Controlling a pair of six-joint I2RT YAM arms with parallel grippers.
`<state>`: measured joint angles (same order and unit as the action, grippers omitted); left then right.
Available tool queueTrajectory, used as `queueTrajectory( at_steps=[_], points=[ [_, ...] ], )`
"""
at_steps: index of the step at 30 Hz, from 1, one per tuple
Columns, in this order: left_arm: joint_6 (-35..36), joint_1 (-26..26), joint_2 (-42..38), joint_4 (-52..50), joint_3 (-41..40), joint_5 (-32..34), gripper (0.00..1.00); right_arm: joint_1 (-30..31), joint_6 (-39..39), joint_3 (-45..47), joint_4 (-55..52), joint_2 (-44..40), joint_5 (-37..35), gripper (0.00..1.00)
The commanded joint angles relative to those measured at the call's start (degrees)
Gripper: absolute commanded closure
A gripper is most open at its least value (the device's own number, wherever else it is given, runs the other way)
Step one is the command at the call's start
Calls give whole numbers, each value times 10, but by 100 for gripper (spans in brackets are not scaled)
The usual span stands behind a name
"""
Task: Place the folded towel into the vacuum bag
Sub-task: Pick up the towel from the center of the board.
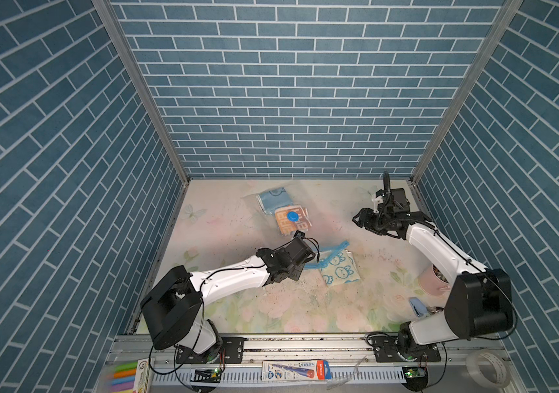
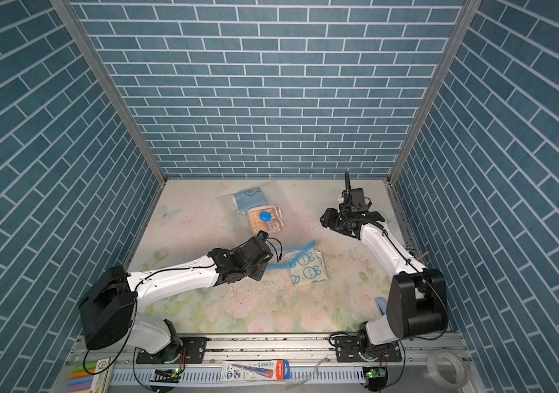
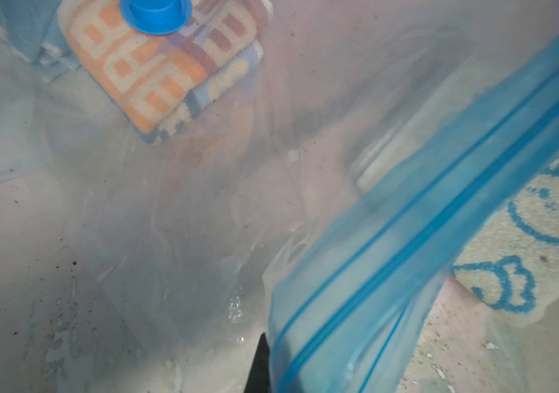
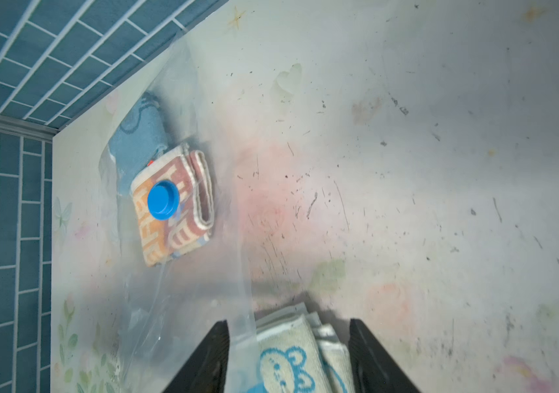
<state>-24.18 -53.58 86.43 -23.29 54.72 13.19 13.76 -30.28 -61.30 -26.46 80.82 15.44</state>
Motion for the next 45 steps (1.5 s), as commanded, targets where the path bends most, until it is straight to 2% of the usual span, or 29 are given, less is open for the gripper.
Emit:
queueTrajectory(
  at_steps=[1,8,11,18,26,33,45],
  points=[
    [-28,16,11,15,21,-54,100,5,19,59,-80,-34,9,41],
    [-64,53,15,38,24,-88,100,27,26,130,-88,-78,31,29],
    [-71,62,14,42,24,-87,100,55,41,122,-89,-44,29,21],
    [-74,66,4,39,24,-69,100,95,77,92,-84,46,-4,20],
    [-75,67,8,40,23,-68,100,102,87,99,-71,91,-36,30],
    [-75,67,12,43,22,-72,100,103,89,99,-40,120,-32,35],
    [-75,67,7,43,18,-62,100,103,59,134,21,145,32,60]
  ],
)
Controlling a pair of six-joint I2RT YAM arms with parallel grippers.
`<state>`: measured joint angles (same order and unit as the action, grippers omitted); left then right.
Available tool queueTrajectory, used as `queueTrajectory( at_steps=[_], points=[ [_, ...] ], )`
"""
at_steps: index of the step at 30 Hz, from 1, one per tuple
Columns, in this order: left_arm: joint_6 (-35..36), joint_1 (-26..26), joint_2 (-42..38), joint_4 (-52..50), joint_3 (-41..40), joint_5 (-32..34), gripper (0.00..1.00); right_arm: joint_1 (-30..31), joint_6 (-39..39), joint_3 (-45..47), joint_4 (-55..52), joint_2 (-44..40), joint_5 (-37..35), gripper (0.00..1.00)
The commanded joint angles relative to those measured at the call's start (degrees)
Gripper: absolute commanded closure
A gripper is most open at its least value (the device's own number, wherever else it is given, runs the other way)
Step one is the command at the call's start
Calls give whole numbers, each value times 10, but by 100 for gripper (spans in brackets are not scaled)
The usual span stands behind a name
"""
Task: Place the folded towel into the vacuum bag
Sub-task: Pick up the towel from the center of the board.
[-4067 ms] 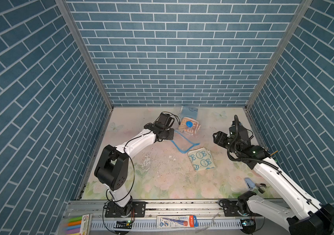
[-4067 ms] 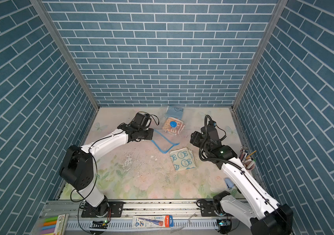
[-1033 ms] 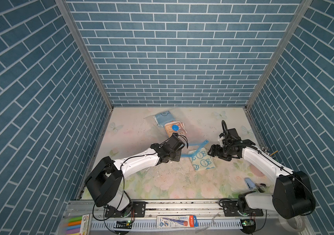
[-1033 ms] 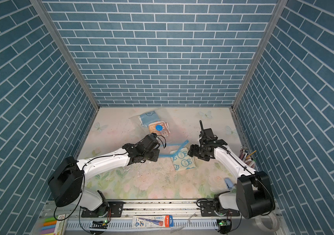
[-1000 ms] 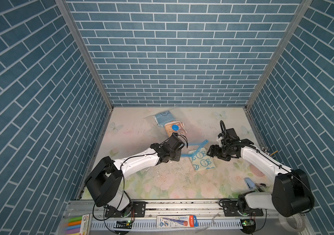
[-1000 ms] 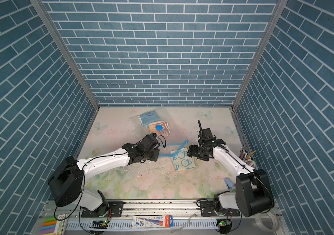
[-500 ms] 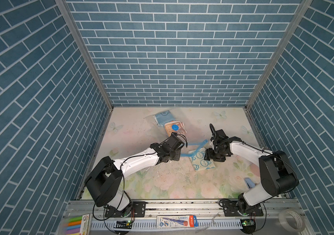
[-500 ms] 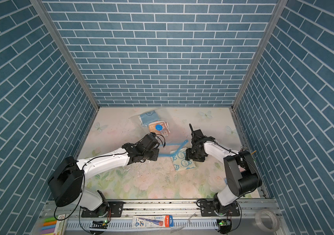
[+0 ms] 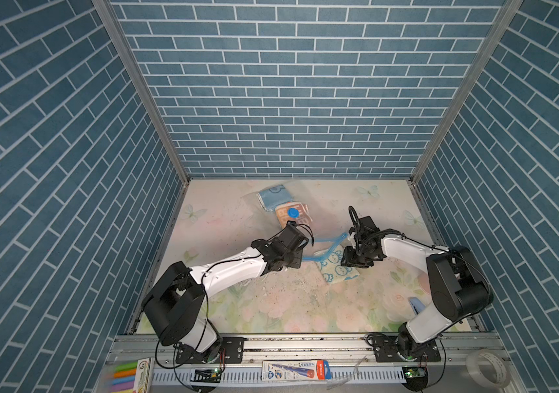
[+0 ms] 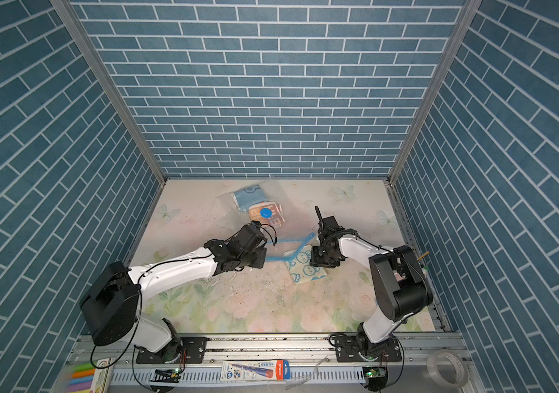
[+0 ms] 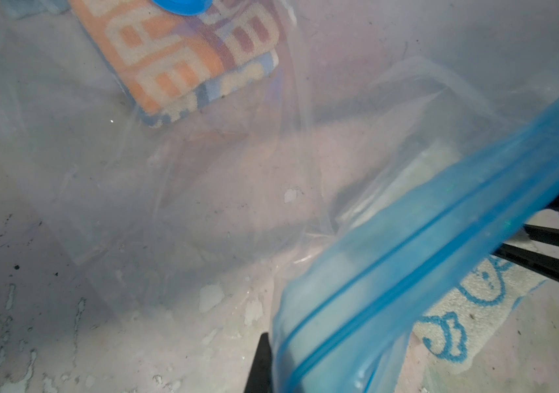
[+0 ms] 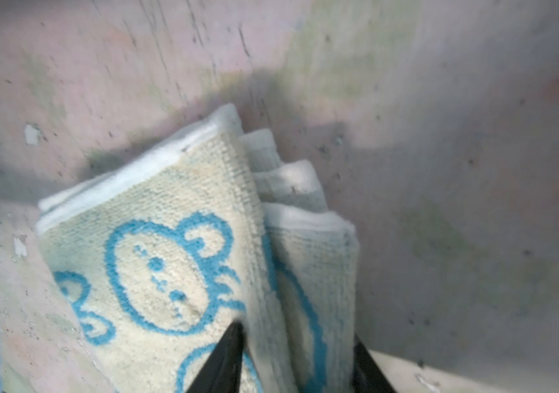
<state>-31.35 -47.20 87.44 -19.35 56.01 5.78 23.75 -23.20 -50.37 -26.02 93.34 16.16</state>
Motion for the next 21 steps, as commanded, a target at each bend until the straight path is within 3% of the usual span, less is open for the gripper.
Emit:
queueTrajectory(
  at_steps=[1,9,21],
  points=[
    [-3,3,-3,4,6,12,100,3,-14,28,20,17,29,63],
    [-3,4,-7,2,7,16,100,-17,-25,52,14,-53,62,87],
    [17,-5,-7,31,5,-7,100,-101,-87,78,-52,-298,124,94]
  ],
)
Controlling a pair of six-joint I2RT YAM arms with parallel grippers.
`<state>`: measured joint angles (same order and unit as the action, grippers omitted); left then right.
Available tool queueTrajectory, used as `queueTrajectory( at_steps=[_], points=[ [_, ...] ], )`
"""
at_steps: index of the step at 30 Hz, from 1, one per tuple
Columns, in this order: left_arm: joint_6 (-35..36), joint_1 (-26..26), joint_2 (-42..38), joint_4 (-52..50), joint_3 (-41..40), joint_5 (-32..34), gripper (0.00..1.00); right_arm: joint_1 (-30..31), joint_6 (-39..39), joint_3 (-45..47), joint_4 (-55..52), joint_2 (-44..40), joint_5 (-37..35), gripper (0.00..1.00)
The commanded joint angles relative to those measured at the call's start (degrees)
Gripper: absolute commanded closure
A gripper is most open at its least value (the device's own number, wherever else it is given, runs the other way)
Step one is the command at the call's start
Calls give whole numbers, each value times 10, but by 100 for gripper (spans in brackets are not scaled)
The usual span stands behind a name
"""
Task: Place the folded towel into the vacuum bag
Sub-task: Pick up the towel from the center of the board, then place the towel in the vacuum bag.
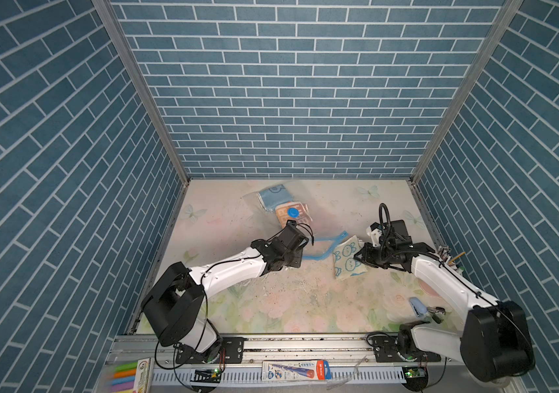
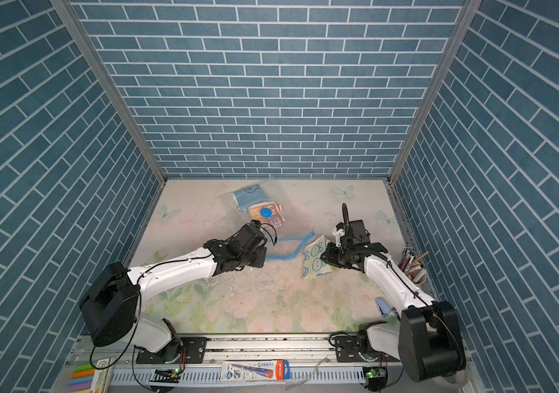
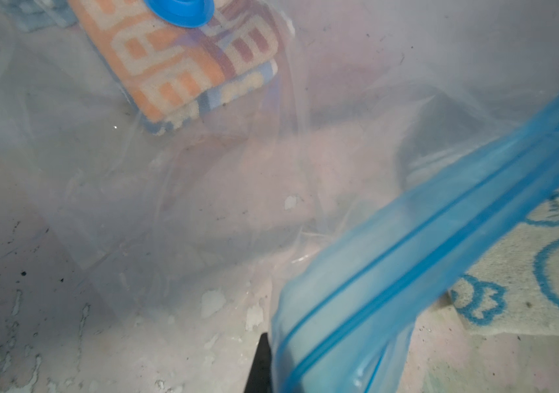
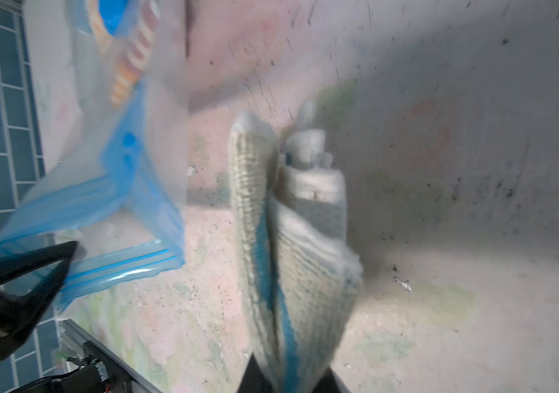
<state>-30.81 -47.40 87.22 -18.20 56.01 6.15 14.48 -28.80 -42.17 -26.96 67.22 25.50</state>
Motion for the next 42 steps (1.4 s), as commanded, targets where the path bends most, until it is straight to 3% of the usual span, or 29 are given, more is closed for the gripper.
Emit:
queueTrajectory(
  at_steps=[1,9,14,24,42],
  points=[
    [13,-5,-1,21,8,-20,100,-13,-36,-7,-54,-55,35,94],
    [-2,-9,26,27,36,-39,100,-31,-57,-58,-185,-157,60,97],
    [-19,-9,51,23,66,-37,100,-33,-105,-73,-200,-193,100,98],
    [-22,-19,73,13,108,-29,100,-33,-288,-5,30,-161,165,100],
    [-7,-52,81,-11,140,-22,100,-30,-434,20,259,-31,108,100]
  ],
)
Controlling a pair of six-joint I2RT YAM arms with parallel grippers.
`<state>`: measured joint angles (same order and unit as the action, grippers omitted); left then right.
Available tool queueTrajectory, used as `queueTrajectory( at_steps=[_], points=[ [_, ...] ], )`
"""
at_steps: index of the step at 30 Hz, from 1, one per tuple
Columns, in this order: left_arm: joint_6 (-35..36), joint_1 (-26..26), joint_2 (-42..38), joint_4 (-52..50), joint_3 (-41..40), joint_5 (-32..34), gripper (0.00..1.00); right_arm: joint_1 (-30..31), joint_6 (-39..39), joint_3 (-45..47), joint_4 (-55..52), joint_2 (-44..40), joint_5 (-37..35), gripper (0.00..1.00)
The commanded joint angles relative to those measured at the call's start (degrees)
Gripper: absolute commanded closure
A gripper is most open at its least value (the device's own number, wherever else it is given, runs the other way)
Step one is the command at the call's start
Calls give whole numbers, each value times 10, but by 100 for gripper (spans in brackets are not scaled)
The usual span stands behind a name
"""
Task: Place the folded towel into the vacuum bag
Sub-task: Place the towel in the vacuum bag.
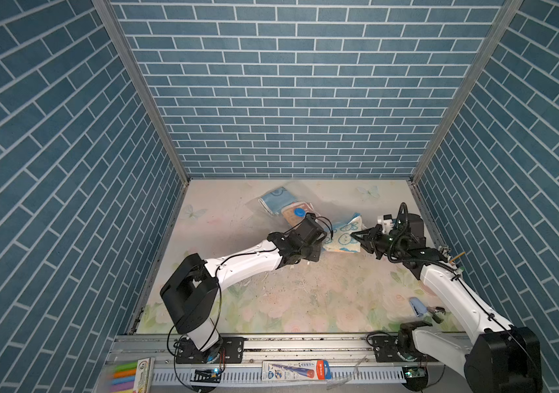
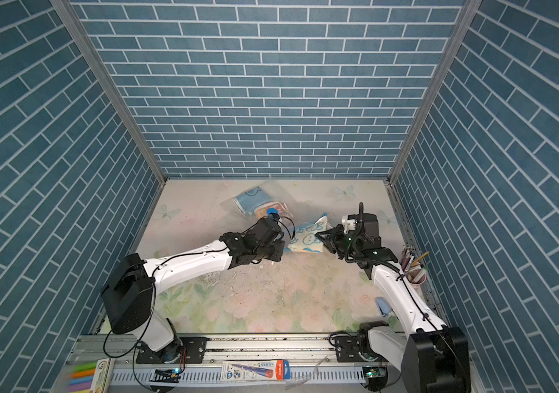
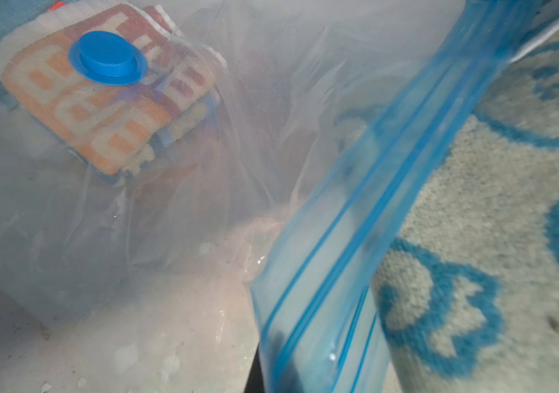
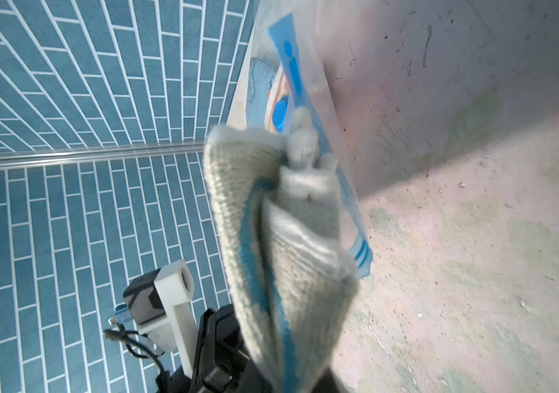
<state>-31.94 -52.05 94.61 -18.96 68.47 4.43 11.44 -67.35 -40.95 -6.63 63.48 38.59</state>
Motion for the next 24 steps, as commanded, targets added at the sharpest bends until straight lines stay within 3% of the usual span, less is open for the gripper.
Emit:
queueTrajectory(
  at_steps=[1,9,24],
  points=[
    [3,-7,9,-3,18,-7,100,3,-55,11,67,12,-27,100],
    [-3,-18,30,-24,50,6,100,48,-91,17,117,41,-61,100],
    [-26,-28,53,-58,93,35,100,106,-198,48,114,8,-224,100]
  ],
)
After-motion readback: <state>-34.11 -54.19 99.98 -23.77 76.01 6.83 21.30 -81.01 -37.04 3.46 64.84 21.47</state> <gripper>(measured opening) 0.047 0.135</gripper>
